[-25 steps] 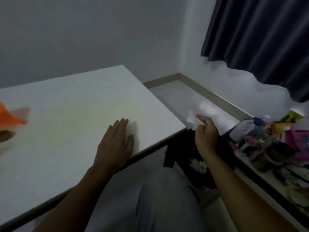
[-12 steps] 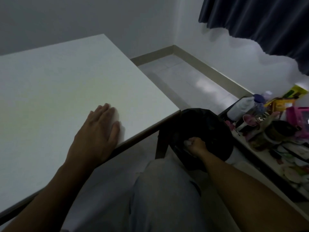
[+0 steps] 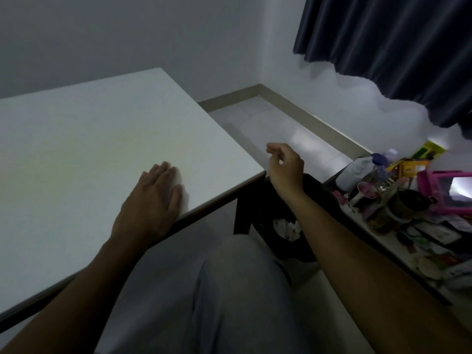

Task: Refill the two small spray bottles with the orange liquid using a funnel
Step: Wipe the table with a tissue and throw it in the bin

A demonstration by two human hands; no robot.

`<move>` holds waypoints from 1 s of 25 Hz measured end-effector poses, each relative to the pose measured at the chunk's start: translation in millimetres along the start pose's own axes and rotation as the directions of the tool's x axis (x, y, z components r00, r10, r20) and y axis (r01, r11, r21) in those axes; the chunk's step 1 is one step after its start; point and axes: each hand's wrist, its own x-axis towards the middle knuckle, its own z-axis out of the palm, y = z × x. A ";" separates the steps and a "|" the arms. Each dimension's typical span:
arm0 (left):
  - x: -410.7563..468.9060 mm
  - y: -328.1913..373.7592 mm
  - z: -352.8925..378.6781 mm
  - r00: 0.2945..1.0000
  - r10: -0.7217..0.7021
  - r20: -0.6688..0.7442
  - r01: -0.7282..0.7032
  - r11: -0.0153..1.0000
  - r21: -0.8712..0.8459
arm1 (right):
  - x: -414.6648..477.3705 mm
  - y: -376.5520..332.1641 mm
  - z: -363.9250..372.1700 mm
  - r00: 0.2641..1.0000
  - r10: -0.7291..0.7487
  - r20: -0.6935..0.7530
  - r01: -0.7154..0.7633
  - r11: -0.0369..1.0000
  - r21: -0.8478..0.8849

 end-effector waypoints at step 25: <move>-124.5 -143.3 -82.4 0.913 -0.342 -0.222 0.375 0.917 0.131 | -144.3 -134.1 187.4 0.311 -0.495 0.812 0.883 0.466 -0.054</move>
